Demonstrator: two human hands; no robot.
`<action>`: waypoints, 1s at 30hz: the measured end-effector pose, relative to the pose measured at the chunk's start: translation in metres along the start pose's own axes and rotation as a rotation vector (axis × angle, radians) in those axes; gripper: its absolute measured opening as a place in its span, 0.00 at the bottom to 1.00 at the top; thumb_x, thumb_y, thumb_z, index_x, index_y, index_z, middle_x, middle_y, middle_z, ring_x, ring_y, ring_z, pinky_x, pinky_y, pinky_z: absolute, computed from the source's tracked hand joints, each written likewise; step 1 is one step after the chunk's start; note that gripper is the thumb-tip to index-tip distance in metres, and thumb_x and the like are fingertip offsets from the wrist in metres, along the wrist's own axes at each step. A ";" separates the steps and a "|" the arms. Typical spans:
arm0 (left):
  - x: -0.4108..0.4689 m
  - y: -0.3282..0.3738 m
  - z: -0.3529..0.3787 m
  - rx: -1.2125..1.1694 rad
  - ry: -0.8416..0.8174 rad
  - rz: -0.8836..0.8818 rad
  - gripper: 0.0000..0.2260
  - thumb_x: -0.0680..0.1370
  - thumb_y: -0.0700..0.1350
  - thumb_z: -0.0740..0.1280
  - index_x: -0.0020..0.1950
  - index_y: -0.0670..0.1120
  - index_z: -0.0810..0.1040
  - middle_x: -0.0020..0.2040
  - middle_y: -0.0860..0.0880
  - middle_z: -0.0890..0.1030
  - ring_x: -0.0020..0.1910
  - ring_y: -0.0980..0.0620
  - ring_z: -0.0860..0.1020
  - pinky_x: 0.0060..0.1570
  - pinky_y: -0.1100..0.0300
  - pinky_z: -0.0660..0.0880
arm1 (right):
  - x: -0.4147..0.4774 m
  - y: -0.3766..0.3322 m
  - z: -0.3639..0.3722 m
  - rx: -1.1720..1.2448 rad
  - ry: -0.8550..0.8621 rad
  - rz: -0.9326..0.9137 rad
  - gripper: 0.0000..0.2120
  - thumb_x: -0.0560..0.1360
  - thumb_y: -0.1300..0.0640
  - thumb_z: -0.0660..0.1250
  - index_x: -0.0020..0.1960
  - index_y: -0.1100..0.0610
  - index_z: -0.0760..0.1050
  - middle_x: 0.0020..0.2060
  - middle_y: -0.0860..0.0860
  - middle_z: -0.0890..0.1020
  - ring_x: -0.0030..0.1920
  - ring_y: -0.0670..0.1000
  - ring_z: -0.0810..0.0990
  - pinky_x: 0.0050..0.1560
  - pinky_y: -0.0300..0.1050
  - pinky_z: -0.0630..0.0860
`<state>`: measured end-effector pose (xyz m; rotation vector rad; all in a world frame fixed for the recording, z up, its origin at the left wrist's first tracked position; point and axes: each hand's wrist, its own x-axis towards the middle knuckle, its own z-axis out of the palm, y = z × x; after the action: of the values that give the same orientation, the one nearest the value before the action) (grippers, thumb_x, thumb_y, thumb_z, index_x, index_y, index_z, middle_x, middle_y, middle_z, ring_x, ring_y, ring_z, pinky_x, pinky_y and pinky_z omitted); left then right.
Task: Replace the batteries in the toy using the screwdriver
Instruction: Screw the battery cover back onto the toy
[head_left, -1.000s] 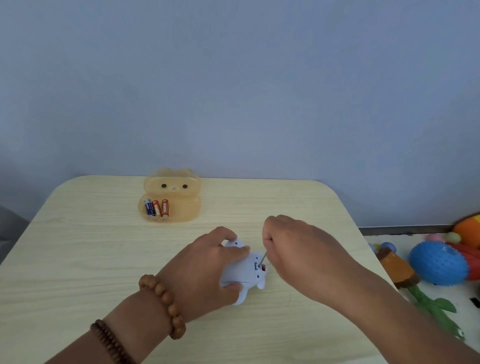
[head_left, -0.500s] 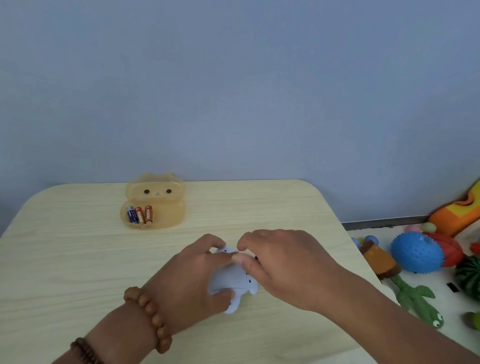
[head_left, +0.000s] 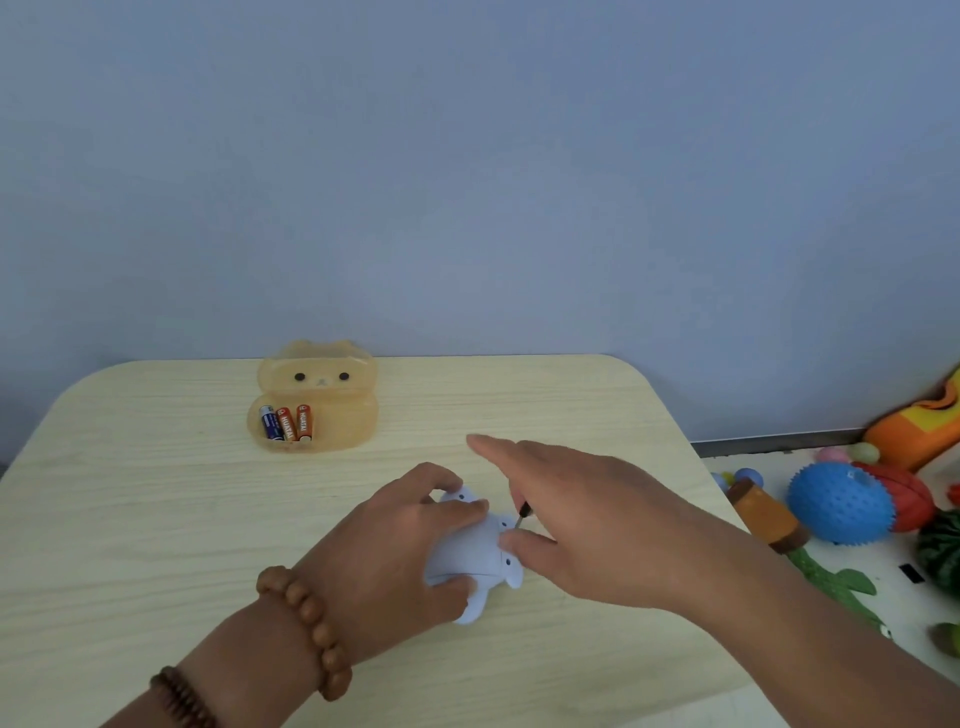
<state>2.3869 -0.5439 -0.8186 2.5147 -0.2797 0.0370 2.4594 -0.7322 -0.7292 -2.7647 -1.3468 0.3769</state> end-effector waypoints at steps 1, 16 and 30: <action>0.000 0.000 0.000 0.000 0.000 0.000 0.27 0.70 0.60 0.65 0.69 0.62 0.69 0.66 0.66 0.60 0.58 0.63 0.72 0.55 0.67 0.72 | 0.000 0.000 0.000 -0.048 0.040 -0.006 0.27 0.83 0.45 0.57 0.78 0.44 0.51 0.58 0.43 0.76 0.53 0.48 0.76 0.50 0.47 0.75; 0.001 -0.003 0.001 -0.018 -0.001 -0.017 0.27 0.71 0.59 0.65 0.70 0.61 0.69 0.66 0.67 0.60 0.58 0.64 0.70 0.53 0.73 0.68 | 0.001 0.003 0.005 -0.085 0.064 0.011 0.18 0.83 0.49 0.57 0.73 0.46 0.62 0.52 0.43 0.69 0.53 0.47 0.71 0.47 0.46 0.76; 0.001 -0.001 -0.002 -0.034 -0.011 -0.015 0.26 0.71 0.58 0.67 0.69 0.61 0.70 0.66 0.66 0.60 0.58 0.64 0.70 0.53 0.73 0.68 | 0.004 0.010 0.013 0.047 0.089 -0.102 0.30 0.79 0.66 0.64 0.73 0.41 0.61 0.51 0.40 0.67 0.54 0.43 0.66 0.49 0.44 0.76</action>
<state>2.3878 -0.5420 -0.8175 2.4832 -0.2641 0.0128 2.4662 -0.7358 -0.7444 -2.6286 -1.4312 0.2727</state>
